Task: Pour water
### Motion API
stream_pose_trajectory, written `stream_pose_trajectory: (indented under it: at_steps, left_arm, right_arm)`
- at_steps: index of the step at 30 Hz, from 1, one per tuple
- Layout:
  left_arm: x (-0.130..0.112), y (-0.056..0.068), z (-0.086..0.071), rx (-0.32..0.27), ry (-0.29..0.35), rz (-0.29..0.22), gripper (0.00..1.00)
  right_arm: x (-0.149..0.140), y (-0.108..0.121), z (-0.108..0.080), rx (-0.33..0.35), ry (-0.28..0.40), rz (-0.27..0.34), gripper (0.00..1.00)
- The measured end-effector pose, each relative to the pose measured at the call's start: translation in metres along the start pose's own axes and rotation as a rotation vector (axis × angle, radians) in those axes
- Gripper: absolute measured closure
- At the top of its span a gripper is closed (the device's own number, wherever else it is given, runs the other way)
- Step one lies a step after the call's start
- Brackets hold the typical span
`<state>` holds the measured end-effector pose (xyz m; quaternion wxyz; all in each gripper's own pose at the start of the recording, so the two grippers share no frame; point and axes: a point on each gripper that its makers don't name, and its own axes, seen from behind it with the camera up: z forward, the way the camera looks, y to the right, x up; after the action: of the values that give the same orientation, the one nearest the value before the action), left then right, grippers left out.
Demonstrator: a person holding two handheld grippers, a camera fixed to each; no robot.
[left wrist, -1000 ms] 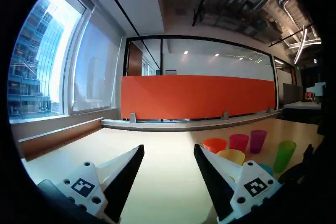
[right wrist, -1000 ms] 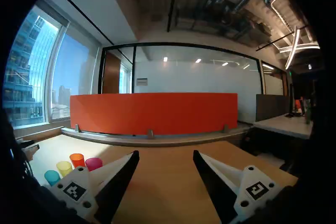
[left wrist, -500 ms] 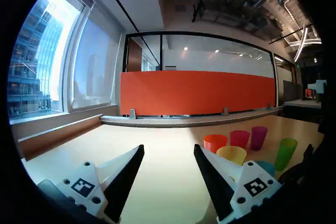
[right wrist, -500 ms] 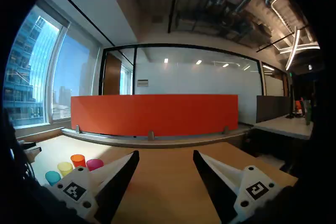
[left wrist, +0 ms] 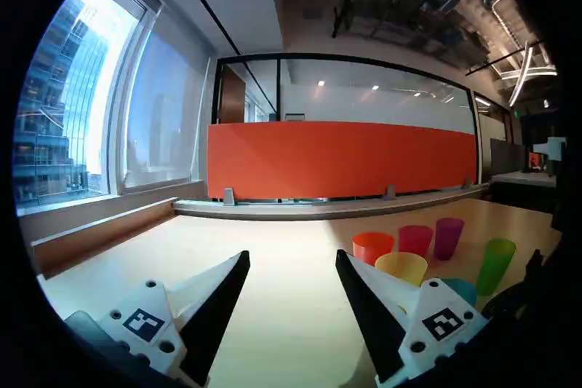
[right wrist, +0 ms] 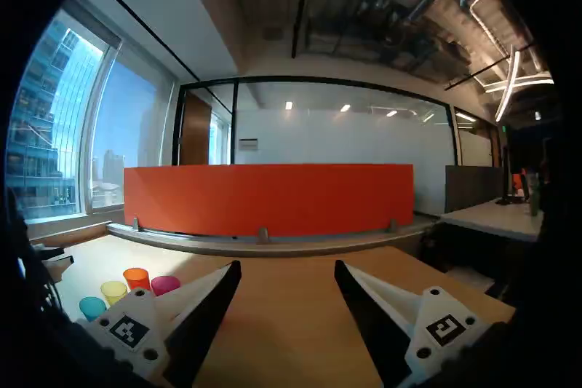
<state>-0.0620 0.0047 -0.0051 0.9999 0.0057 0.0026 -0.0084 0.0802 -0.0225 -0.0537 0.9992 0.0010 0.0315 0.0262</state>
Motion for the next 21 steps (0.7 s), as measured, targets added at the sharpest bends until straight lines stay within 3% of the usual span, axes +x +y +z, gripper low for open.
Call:
stream_pose_trajectory:
  at_steps: [12, 21]
  left_arm:
    - [0.000, 0.000, 0.000, 0.000, -0.001, 0.001, 0.13]
    - [0.000, 0.000, 0.000, 0.000, 0.000, 0.001, 0.13]
  right_arm:
    - [0.002, -0.008, -0.003, 0.025, 0.031, -0.024, 0.01]
    - [-0.012, -0.017, -0.001, 0.042, 0.048, -0.069, 0.01]
